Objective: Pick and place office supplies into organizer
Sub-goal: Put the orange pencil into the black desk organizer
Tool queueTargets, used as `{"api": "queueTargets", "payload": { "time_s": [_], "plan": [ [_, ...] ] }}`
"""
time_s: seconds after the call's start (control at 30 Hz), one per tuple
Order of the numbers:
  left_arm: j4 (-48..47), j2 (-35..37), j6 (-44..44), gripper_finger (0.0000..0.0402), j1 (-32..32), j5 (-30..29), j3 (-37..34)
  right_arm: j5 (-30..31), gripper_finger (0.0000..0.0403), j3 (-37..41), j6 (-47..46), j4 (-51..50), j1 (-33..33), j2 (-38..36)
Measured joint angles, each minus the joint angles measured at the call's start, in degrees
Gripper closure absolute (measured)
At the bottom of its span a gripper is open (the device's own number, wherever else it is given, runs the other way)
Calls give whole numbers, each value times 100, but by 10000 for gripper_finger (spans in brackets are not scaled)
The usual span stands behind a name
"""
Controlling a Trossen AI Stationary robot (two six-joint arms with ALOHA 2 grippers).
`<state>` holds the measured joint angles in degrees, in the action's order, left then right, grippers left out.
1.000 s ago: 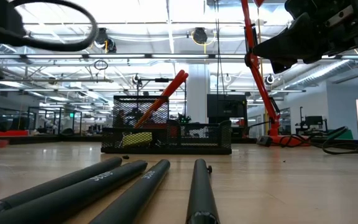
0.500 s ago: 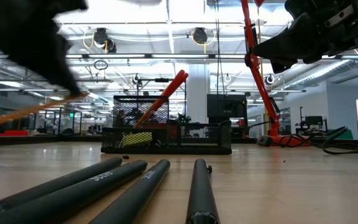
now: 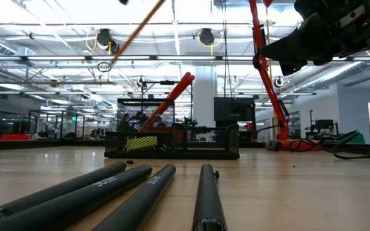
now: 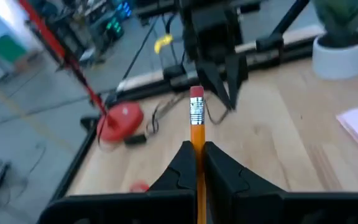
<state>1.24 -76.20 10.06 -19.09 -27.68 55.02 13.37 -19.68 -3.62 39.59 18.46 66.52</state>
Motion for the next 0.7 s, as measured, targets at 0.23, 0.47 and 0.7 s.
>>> {"api": "queueTargets", "payload": {
  "time_s": [0.23, 0.47, 0.7],
  "plan": [
    [981, -46, 204, 374, 1306, 1555, -384, -16, 399, 0, 0, -4, 2, 0],
    [2641, -42, -112, 391, 2049, 2557, -1447, -15, 399, -1, 51, -43, 1, 0],
    [3567, -39, -308, 382, 2247, 2789, -2139, -12, 399, -1, 131, -43, 1, 0]
  ]
}}
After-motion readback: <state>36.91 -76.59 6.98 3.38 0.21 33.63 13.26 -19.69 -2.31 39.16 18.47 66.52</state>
